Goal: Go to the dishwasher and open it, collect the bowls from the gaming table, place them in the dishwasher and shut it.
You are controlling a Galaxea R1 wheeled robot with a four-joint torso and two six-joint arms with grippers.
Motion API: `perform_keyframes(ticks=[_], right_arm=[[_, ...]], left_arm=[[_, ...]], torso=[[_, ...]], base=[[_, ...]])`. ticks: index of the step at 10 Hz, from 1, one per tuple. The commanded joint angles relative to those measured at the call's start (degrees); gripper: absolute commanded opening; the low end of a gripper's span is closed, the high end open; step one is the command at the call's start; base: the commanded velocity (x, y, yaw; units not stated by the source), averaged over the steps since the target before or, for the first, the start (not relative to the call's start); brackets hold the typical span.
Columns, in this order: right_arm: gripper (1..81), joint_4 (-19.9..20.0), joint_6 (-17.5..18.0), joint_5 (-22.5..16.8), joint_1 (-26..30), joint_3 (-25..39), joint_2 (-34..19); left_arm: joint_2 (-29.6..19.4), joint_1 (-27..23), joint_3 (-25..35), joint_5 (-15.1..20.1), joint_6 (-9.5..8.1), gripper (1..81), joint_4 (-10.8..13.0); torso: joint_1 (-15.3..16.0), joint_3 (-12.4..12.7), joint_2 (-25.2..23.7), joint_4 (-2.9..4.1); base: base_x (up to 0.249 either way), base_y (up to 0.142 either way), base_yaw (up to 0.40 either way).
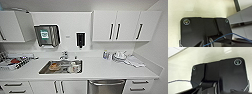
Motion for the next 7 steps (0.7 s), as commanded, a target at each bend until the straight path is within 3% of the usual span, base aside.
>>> perform_keyframes(ticks=[1, 3, 7], right_arm=[[81.1, 0.0, -0.2, -2.9, 3.3, 0.8, -0.9], [81.1, 0.0, -0.2, -2.9, 3.2, 0.6, -0.9], [81.1, 0.0, -0.2, -2.9, 3.3, 0.8, -0.8]], left_arm=[[-0.9, -3.3, 0.8, 2.4, 0.37, 81.1, -0.2], [-0.8, -3.3, 0.8, 2.4, 0.37, 81.1, -0.2], [-0.7, -3.3, 0.8, 2.4, 0.37, 81.1, -0.2]], torso=[[0.0, 0.0, 0.0, 0.00], [0.0, 0.0, 0.0, 0.00], [0.0, 0.0, 0.0, 0.00]], base=[[0.117, 0.069, 0.000], [0.123, 0.064, 0.000], [0.123, 0.000, 0.000]])
